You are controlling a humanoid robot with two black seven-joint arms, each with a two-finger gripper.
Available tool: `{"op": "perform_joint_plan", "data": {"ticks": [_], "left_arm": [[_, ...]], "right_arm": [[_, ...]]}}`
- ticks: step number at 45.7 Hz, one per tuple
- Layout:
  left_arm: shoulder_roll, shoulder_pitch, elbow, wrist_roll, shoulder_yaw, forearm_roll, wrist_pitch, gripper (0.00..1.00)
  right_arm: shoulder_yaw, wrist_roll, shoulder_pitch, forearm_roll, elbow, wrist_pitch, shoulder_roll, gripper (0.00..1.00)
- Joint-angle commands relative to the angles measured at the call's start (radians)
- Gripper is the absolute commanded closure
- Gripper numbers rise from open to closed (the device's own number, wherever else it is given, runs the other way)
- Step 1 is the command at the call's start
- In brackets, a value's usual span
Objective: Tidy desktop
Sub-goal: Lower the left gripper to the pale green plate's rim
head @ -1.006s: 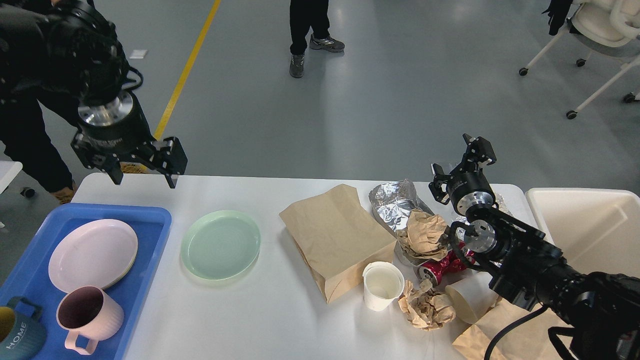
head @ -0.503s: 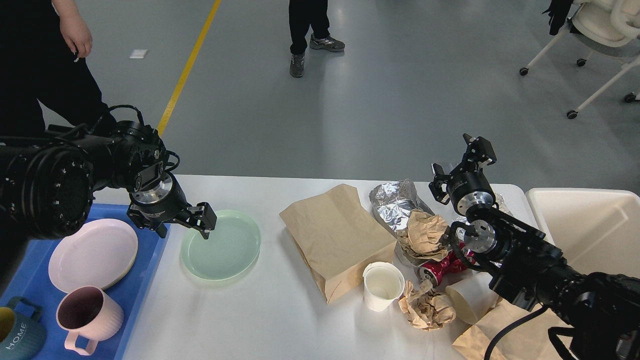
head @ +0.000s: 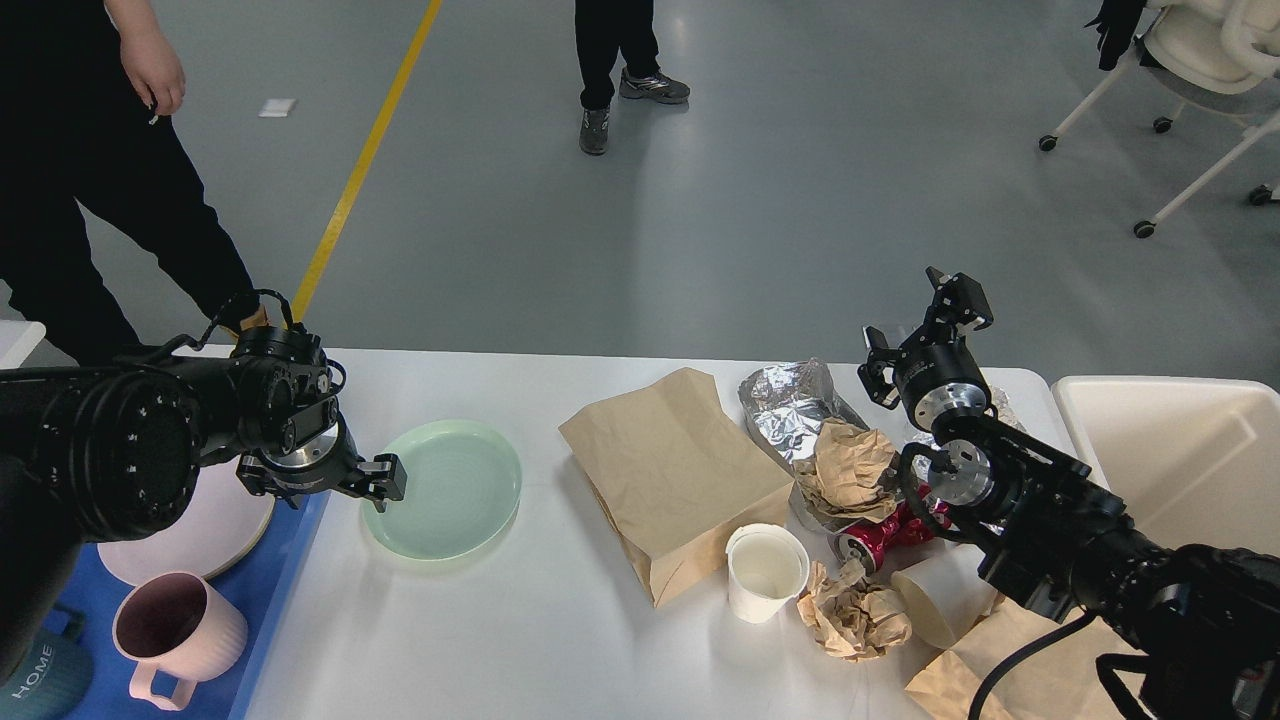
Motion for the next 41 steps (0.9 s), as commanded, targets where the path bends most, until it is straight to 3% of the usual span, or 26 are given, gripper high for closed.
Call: {"op": "perform_joint_plan", "data": {"ticks": [1,29,41], "left_arm": [[-0.001,0.027,0.027,0.003,-0.036,0.000,0.001,0.08],[-0.006,0.094,0.049,0.008,-0.122,0.000,0.005,0.12],[-0.008,0.114,0.063,0.008,-0.144,-0.003,0.005,0.24]], "right_arm": [[0.000,0.001,-0.001,0.000,0.000,0.000,0.000,0.00],[0.000,-0.001,-0.001,0.000,0.000,0.000,0.000,0.00],[0.000,0.001,-0.001,0.000,0.000,0.000,0.000,0.00]]}}
